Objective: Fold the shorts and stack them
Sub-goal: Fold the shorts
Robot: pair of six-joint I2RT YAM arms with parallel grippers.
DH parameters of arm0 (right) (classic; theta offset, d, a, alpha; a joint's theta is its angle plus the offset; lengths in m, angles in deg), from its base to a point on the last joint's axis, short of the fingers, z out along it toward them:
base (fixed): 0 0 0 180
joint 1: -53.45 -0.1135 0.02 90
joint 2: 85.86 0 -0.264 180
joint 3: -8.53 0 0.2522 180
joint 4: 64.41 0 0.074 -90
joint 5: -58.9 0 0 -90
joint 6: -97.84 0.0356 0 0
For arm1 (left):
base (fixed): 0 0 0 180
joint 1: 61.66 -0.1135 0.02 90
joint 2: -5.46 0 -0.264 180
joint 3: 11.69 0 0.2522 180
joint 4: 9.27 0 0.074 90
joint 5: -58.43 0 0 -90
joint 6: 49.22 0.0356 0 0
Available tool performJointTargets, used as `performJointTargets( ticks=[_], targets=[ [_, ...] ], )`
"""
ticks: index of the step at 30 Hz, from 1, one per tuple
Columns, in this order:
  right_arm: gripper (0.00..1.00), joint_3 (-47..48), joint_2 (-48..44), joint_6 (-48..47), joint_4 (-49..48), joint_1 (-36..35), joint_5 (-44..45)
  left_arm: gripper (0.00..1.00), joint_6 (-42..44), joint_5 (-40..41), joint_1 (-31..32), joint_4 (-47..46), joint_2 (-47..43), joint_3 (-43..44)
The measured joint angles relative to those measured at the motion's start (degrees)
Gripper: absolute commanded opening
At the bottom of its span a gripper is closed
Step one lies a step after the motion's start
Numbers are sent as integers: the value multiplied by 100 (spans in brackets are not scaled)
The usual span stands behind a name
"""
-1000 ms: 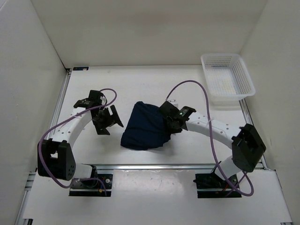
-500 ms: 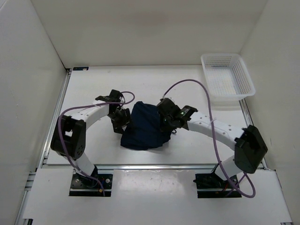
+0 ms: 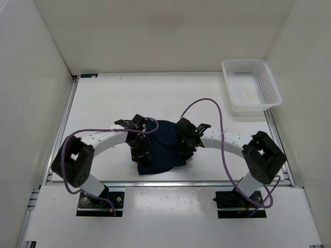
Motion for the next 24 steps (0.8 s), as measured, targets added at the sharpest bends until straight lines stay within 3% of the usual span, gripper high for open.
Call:
performJointTargets(
  ticks=[2,5,7,10,13,18,24],
  targets=[
    [8,15,-205,-122,223,17,118,71,-66,-37,37,55,-380,-50],
    [11,234,-597,-367,673,42,315,86,-109,-81,52,232,-883,59],
    [13,608,-780,-531,935,55,444,90,-92,-63,52,448,-992,367],
    [13,1200,-831,-719,1012,111,564,90,-20,81,52,675,-894,1047],
    [13,1572,-697,-831,1005,210,592,82,116,260,46,778,-485,1836],
    [10,1698,-26,-892,780,527,413,75,323,455,-153,662,796,2776],
    [7,1611,748,-916,372,1316,44,75,566,568,-568,619,2376,3268]
  ],
)
